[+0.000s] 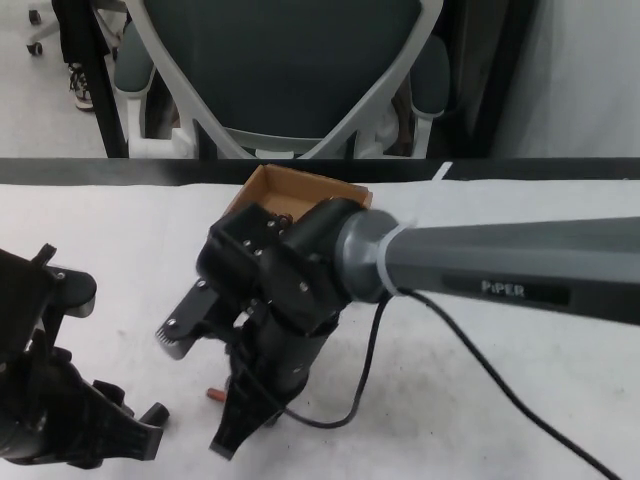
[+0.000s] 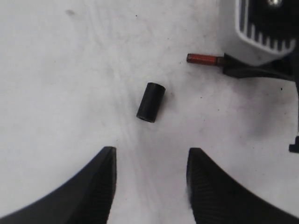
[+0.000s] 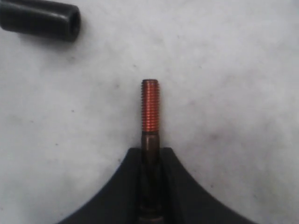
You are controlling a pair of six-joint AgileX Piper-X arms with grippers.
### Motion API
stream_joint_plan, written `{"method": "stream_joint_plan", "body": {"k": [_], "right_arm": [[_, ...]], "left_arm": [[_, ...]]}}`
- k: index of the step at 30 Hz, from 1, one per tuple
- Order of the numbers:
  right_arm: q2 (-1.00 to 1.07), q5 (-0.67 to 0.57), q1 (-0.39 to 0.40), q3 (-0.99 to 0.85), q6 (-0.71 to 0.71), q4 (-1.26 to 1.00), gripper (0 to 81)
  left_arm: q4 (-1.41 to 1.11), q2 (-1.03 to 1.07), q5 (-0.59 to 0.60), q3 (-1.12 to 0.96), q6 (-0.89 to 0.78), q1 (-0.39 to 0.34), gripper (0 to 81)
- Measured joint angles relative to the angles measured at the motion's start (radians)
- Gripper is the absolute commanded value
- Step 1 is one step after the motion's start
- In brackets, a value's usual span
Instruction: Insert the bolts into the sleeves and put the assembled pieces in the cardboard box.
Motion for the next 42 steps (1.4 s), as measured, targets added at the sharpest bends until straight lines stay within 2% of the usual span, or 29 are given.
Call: {"method": "stream_joint_plan", "body": {"k": [6,13,17,24,30,42], "right_arm": [[-0.031,0.001,-0.048,0.05,0.0,0.002,0.2],[-0.234,0.004,-0.074,0.312,0.038,-0.138,0.2],[-0.363,-0.059,-0.074,0.486,0.1,-0.27,0.2],[-0.552,-0.1,-0.06,0.663,0.14,-0.37,0.2],[-0.616,-0.108,-0.043,0.712,0.143,-0.376,0.2],[-0.622,-0.117,-0.019,0.72,0.143,-0.384,0.2]], "left_arm": [[-0.033,0.0,0.043,0.0,0.0,0.0,44.7],[-0.092,0.085,0.083,0.0,-0.008,0.0,44.7],[-0.127,0.203,0.088,0.0,-0.008,0.0,44.7],[-0.157,0.328,0.056,-0.034,-0.005,0.0,44.7],[-0.17,0.42,0.031,-0.104,0.038,0.0,44.7],[-0.165,0.552,0.002,-0.148,0.162,0.0,44.7]]}}
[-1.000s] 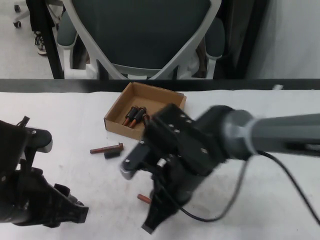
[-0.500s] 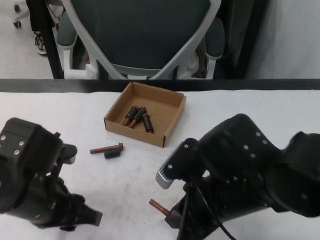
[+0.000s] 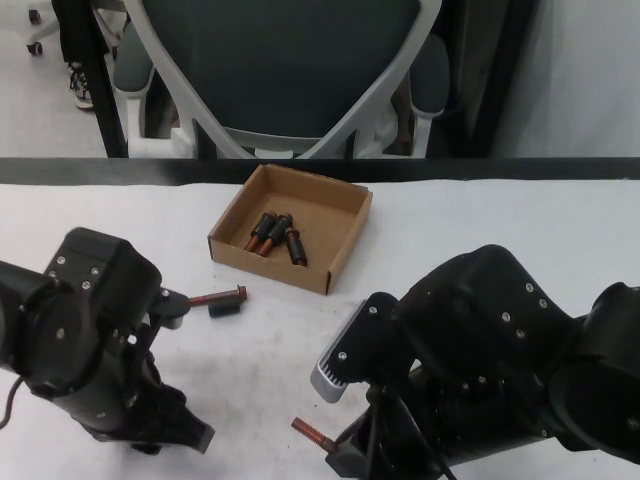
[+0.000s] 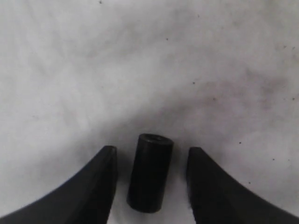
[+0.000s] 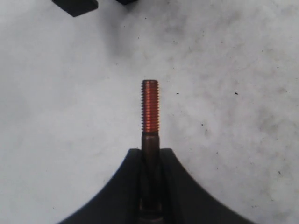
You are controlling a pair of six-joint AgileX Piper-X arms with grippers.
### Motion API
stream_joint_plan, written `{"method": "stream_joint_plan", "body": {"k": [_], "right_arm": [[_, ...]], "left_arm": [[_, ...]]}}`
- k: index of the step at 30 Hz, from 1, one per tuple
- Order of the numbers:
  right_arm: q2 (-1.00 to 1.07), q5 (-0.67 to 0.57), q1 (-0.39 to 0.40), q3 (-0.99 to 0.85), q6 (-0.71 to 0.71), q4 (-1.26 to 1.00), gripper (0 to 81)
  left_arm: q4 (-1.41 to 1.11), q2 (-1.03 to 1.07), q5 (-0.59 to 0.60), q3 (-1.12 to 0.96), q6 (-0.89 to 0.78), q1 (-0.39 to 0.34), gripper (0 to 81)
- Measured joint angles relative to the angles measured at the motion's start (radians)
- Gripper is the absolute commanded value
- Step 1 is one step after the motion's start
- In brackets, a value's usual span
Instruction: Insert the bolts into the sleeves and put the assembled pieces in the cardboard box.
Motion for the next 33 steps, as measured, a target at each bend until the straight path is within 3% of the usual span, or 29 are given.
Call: {"method": "stream_joint_plan", "body": {"k": [3,5,11,20,26,33], "right_arm": [[0.0,0.0,0.0,0.0,0.0,0.0,0.2],[0.0,0.0,0.0,0.0,-0.003,0.0,0.2],[0.0,-0.026,0.0,0.0,-0.006,0.0,0.2],[0.0,-0.038,0.0,0.0,-0.027,-0.042,0.2],[0.0,-0.038,0.0,0.0,-0.117,-0.111,0.2],[0.0,-0.039,0.0,0.0,-0.319,-0.114,0.2]], "left_arm": [[0.002,0.007,-0.009,-0.004,0.007,0.0,44.3],[0.002,0.01,-0.009,-0.006,0.01,0.0,39.7],[-0.009,0.012,-0.009,-0.009,0.01,0.0,0.8],[-0.011,0.012,-0.009,-0.009,0.006,0.0,0.8],[-0.011,0.012,-0.009,-0.009,0.015,0.0,0.8],[-0.011,0.012,-0.009,-0.009,0.025,0.0,0.8]]}}
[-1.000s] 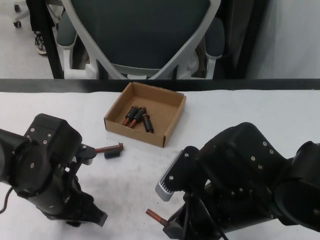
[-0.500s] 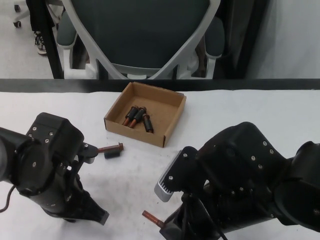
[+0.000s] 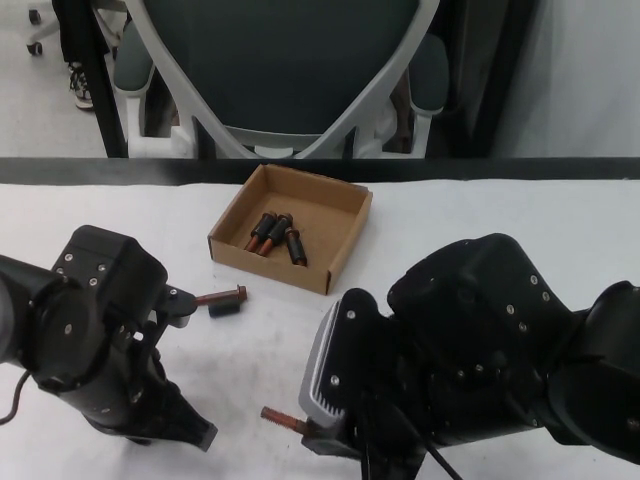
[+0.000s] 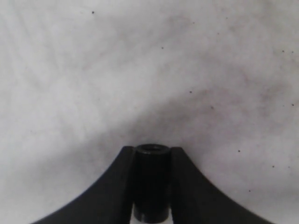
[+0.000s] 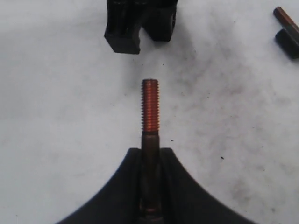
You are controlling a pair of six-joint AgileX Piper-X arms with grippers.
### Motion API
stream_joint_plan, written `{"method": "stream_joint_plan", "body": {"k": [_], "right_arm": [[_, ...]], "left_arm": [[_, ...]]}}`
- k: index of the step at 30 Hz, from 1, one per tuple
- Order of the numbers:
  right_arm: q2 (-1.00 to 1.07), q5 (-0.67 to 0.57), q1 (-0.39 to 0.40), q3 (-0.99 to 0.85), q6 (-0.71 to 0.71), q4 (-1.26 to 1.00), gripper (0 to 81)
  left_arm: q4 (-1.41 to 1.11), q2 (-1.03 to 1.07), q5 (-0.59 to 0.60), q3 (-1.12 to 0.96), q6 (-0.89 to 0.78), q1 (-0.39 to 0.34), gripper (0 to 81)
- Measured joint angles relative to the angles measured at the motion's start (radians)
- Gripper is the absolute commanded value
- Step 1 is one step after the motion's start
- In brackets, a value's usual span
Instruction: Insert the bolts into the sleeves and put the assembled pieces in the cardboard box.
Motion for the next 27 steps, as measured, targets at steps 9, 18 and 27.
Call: {"method": "stream_joint_plan", "body": {"k": [9,18,27], "right_arm": [[0.0,0.235,0.0,0.0,-0.432,0.0,0.2],[0.0,0.419,0.0,0.0,-0.776,0.0,0.2],[0.0,0.438,0.0,0.0,-0.894,-0.006,0.2]], "left_arm": [[0.0,0.0,0.019,0.0,0.016,0.0,0.8],[-0.074,-0.012,0.068,0.027,0.052,0.005,0.8],[-0.43,-0.283,0.17,0.26,0.043,0.005,0.8]]}}
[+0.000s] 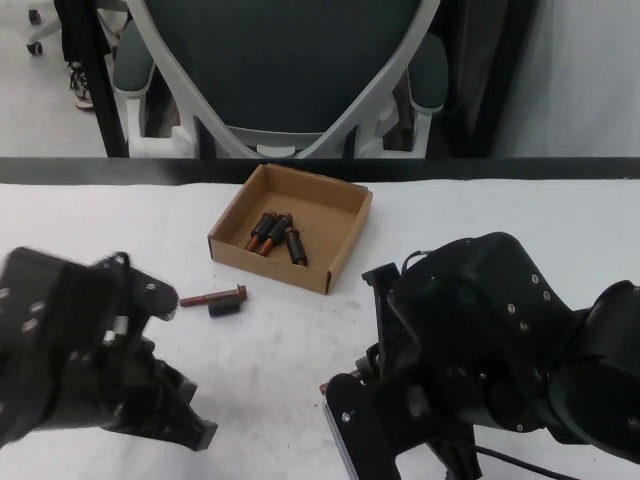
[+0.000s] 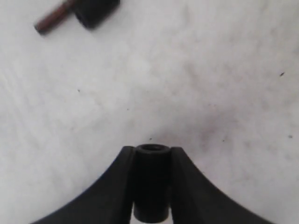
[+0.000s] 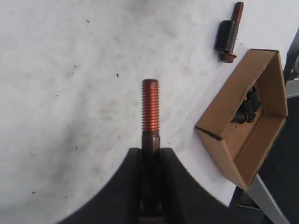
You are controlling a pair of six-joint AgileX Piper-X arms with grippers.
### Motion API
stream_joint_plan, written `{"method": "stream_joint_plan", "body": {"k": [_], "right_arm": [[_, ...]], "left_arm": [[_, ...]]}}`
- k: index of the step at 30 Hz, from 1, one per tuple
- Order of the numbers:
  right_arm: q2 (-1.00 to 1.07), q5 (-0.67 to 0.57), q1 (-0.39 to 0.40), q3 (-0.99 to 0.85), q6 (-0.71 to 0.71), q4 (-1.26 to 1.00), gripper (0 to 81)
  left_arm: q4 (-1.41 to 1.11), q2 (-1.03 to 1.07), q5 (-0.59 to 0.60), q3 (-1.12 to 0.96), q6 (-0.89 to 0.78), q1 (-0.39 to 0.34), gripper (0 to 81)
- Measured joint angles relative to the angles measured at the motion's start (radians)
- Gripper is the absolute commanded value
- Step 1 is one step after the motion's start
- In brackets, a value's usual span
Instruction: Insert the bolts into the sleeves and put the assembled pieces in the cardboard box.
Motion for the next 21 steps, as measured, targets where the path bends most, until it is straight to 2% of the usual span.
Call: {"method": "stream_joint_plan", "body": {"k": [8,13,14,21], "right_arm": [[0.0,-0.048,0.0,0.0,-0.15,0.0,0.2],[0.0,-0.129,0.0,0.0,-0.375,0.0,0.2],[0.0,-0.143,0.0,0.0,-0.485,0.0,0.2],[0.0,-0.149,0.0,0.0,-0.797,0.0,0.2]], "left_arm": [[-0.439,-0.375,0.111,0.316,-0.077,-0.055,0.8],[-0.605,-0.568,0.178,0.435,-0.185,-0.098,0.8],[-0.612,-0.615,0.211,0.437,-0.217,-0.109,0.8],[-0.629,-0.668,0.272,0.437,-0.246,-0.13,0.8]]}}
